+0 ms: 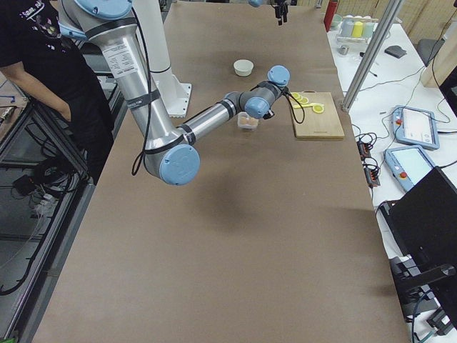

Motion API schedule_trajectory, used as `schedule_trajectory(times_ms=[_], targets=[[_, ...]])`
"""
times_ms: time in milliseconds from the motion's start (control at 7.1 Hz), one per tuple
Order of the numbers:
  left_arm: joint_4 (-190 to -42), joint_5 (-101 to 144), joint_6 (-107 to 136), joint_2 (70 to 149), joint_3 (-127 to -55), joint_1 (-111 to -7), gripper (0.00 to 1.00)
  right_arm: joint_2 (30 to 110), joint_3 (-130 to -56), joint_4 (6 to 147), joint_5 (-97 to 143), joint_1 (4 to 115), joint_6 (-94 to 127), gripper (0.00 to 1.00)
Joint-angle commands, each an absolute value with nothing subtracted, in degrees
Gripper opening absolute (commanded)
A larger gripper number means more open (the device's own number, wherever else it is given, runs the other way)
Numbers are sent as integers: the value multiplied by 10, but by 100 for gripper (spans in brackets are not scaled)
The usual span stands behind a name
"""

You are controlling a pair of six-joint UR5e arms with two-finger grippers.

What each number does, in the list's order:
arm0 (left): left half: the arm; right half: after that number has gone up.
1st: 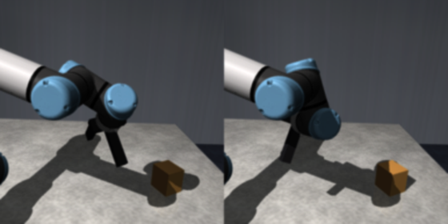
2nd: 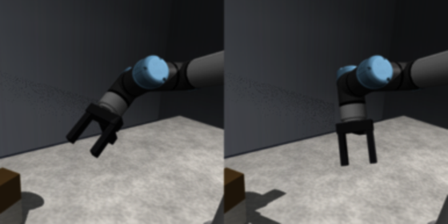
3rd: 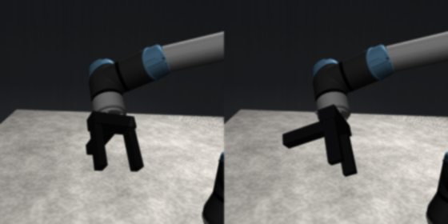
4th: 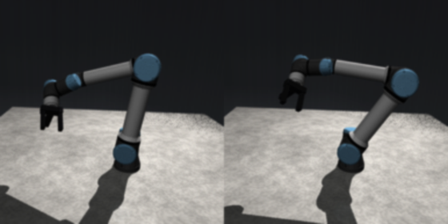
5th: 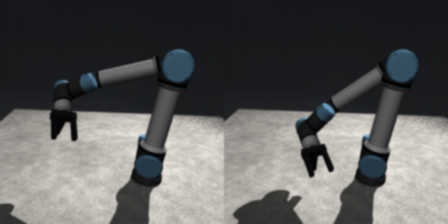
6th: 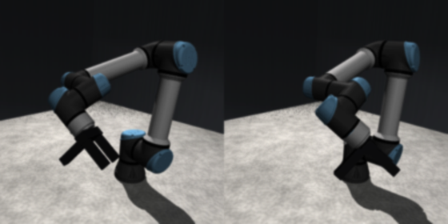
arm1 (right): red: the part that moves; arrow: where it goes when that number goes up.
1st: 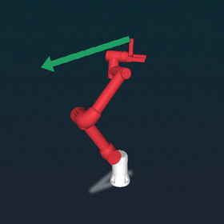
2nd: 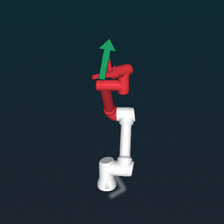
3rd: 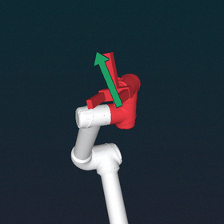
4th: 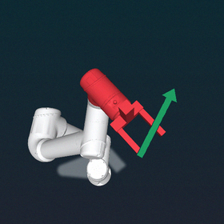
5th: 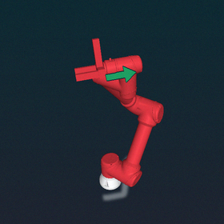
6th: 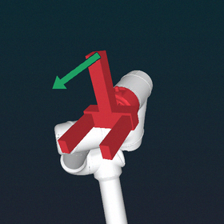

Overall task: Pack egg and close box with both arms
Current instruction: 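Withdraw the left gripper from the box while the right gripper moves toward the lid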

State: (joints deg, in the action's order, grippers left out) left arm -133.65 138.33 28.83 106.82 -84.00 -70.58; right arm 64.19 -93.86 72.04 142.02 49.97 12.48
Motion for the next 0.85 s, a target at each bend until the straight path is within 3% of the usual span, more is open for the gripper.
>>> schedule_trajectory(times_ms=[0,423,705], targets=[[-1334,1383,280,1064,-840,-708,91,634,-937,734,1408,485,125,52],[-1334,1383,280,1063,-840,-708,91,603,-937,770,1408,482,125,53],[-1334,1383,281,1063,-841,-708,91,598,-936,773,1407,476,127,67]])
